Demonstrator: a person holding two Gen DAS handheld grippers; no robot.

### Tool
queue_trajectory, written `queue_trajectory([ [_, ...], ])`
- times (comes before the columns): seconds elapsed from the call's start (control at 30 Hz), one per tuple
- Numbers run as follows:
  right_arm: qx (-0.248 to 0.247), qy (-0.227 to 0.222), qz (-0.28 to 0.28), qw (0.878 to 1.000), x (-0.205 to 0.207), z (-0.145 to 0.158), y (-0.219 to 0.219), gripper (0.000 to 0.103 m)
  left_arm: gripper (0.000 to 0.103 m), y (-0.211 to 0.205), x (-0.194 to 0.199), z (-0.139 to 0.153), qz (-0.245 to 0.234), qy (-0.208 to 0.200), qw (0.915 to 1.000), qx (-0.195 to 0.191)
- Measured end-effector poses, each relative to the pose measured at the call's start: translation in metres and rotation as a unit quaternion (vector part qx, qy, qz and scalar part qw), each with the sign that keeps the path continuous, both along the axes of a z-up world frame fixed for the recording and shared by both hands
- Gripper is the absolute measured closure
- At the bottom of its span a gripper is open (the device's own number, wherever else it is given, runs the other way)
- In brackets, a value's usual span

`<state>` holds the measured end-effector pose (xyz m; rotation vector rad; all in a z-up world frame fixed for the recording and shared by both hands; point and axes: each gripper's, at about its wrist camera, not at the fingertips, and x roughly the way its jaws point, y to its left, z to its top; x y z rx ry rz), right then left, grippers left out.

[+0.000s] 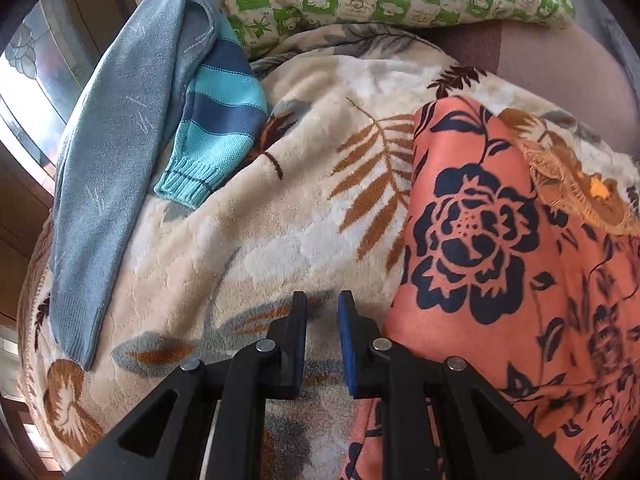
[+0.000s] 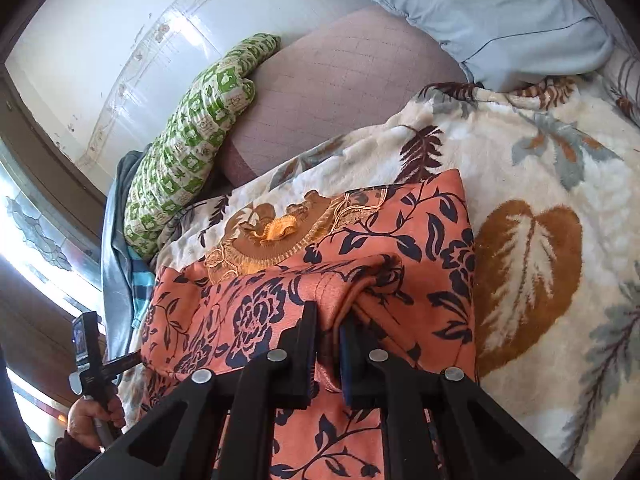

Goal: Fold small clothes

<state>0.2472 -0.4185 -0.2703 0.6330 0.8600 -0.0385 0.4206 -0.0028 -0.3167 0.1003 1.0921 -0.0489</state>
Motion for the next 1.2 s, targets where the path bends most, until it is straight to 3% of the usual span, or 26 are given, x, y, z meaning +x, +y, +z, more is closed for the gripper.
queue_trajectory([
  [0.1, 0.046, 0.079, 0.022, 0.996, 0.001, -0.021, -0.005, 0.089, 0.087, 0.0, 0.001, 0.014, -0.001, -0.015, 0.9995, -0.027],
  [0.17, 0.093, 0.103, 0.031, 0.99, -0.004, -0.032, -0.01, 0.089, 0.086, -0.005, 0.001, 0.021, -0.005, -0.027, 0.9991, -0.034],
  [0.23, 0.126, 0.101, 0.031, 0.986, -0.01, -0.031, -0.015, 0.089, 0.081, -0.008, 0.0, 0.024, -0.014, -0.028, 0.998, -0.055],
  [0.3, 0.121, 0.095, 0.034, 0.987, -0.017, -0.019, -0.017, 0.087, 0.06, -0.01, -0.001, 0.023, -0.014, -0.027, 0.9976, -0.062],
  [0.4, 0.114, 0.059, 0.021, 0.992, -0.027, 0.003, -0.025, 0.084, 0.059, -0.011, -0.002, 0.02, -0.011, -0.033, 0.9975, -0.061],
  [0.43, 0.11, 0.043, 0.012, 0.993, -0.03, 0.009, -0.028, 0.077, 0.059, -0.012, -0.002, 0.018, -0.012, -0.035, 0.9974, -0.062],
  [0.5, 0.105, 0.023, -0.022, 0.994, -0.035, 0.012, -0.037, 0.025, 0.064, -0.015, -0.003, 0.015, -0.015, -0.04, 0.9974, -0.057],
  [0.53, 0.107, 0.011, -0.041, 0.993, -0.034, 0.012, -0.041, 0.023, 0.07, -0.017, -0.003, 0.014, -0.02, -0.042, 0.9974, -0.055],
  [0.57, 0.109, 0.002, -0.046, 0.993, -0.032, 0.009, -0.043, 0.023, 0.086, -0.02, -0.004, 0.012, -0.026, -0.04, 0.9973, -0.055],
  [0.6, 0.11, 0.0, -0.041, 0.993, -0.025, 0.005, -0.044, 0.026, 0.094, -0.023, -0.004, 0.011, -0.032, -0.039, 0.9972, -0.055],
  [0.63, 0.111, 0.0, -0.035, 0.993, -0.019, 0.001, -0.045, 0.028, 0.095, -0.026, -0.005, 0.011, -0.035, -0.042, 0.9971, -0.052],
  [0.7, 0.105, 0.012, -0.023, 0.994, -0.005, -0.011, -0.041, 0.047, 0.098, -0.032, -0.007, 0.013, -0.044, -0.052, 0.9967, -0.043],
  [0.77, 0.085, 0.042, -0.014, 0.995, 0.009, -0.027, -0.035, 0.059, 0.099, -0.035, -0.008, 0.016, -0.053, -0.057, 0.9959, -0.046],
  [0.83, 0.091, 0.067, -0.012, 0.994, 0.016, -0.046, -0.032, 0.065, 0.099, -0.036, -0.009, 0.019, -0.058, -0.061, 0.9953, -0.048],
  [0.9, 0.088, 0.067, -0.002, 0.994, 0.019, -0.049, -0.026, 0.083, 0.099, -0.036, -0.01, 0.023, -0.062, -0.063, 0.9947, -0.053],
  [1.0, 0.039, 0.011, 0.011, 0.999, 0.016, -0.016, -0.016, 0.091, 0.1, -0.036, -0.012, 0.033, -0.066, -0.069, 0.9936, -0.061],
  [1.1, -0.005, -0.048, 0.019, 0.999, 0.012, 0.02, -0.007, 0.092, 0.1, -0.036, -0.017, 0.047, -0.075, -0.08, 0.9913, -0.073],
  [1.2, -0.067, -0.078, -0.003, 0.995, 0.009, 0.037, -0.007, 0.092, 0.1, -0.041, -0.023, 0.055, -0.083, -0.084, 0.9902, -0.075],
])
